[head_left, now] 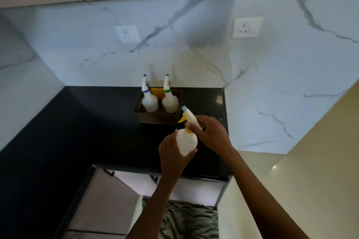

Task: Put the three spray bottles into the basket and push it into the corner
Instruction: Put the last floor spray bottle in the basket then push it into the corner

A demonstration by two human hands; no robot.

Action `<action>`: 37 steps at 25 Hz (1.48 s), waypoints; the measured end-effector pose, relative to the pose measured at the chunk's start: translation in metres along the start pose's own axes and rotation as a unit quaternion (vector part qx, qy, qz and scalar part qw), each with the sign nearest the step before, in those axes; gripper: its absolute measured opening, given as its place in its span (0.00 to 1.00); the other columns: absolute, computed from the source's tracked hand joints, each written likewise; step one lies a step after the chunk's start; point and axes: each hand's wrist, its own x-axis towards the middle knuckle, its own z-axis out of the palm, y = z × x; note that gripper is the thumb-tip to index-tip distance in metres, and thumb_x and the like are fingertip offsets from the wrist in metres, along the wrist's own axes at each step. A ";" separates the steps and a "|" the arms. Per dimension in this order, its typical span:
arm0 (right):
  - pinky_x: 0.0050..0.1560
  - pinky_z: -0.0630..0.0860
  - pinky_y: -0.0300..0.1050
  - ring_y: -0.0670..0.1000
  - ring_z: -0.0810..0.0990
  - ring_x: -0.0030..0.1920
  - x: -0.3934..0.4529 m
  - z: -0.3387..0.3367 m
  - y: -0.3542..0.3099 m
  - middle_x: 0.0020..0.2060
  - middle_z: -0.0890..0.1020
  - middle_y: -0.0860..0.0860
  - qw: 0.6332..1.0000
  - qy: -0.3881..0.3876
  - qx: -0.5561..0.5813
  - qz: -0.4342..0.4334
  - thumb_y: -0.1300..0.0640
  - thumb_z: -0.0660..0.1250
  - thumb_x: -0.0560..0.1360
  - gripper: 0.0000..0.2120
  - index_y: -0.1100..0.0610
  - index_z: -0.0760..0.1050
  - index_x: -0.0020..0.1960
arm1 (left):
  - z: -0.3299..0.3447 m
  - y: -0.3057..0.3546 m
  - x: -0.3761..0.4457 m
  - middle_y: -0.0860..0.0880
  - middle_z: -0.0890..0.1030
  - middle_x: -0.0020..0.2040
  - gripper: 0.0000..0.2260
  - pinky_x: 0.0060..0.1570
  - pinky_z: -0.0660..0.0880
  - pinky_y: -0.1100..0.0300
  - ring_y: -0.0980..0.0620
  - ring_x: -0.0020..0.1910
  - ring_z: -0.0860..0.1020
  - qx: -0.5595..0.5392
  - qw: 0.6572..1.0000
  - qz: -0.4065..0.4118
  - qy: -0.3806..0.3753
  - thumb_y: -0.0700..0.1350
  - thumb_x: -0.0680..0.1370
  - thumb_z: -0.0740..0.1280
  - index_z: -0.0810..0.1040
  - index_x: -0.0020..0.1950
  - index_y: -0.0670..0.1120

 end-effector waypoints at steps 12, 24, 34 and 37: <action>0.48 0.72 0.44 0.47 0.77 0.54 0.162 0.093 -0.069 0.56 0.82 0.47 0.993 -0.046 -0.072 -0.080 0.41 0.64 0.81 0.18 0.48 0.78 0.66 | -0.047 -0.090 0.150 0.45 0.73 0.72 0.44 0.70 0.71 0.50 0.47 0.70 0.74 0.091 0.994 -0.049 -0.026 0.68 0.72 0.70 0.63 0.79 0.45; 0.46 0.69 0.39 0.41 0.75 0.51 0.240 0.132 -0.011 0.57 0.82 0.44 0.990 -0.109 -0.047 -0.075 0.40 0.65 0.80 0.16 0.42 0.77 0.66 | 0.005 -0.106 0.233 0.45 0.71 0.74 0.45 0.71 0.66 0.47 0.45 0.72 0.71 0.132 0.975 -0.119 -0.131 0.69 0.71 0.68 0.58 0.79 0.46; 0.55 0.67 0.32 0.44 0.76 0.60 0.203 0.143 0.029 0.65 0.79 0.47 0.997 -0.039 -0.065 -0.016 0.40 0.59 0.82 0.16 0.42 0.73 0.67 | 0.007 -0.118 0.236 0.41 0.72 0.71 0.44 0.70 0.65 0.45 0.41 0.69 0.72 0.176 0.954 -0.144 -0.193 0.71 0.71 0.67 0.60 0.77 0.45; 0.73 0.65 0.53 0.52 0.68 0.74 0.185 0.154 0.049 0.73 0.72 0.48 0.983 -0.080 -0.165 -0.015 0.39 0.56 0.83 0.24 0.45 0.66 0.76 | 0.008 -0.119 0.240 0.40 0.72 0.71 0.44 0.71 0.64 0.44 0.39 0.70 0.71 0.163 0.949 -0.157 -0.219 0.69 0.71 0.68 0.60 0.76 0.43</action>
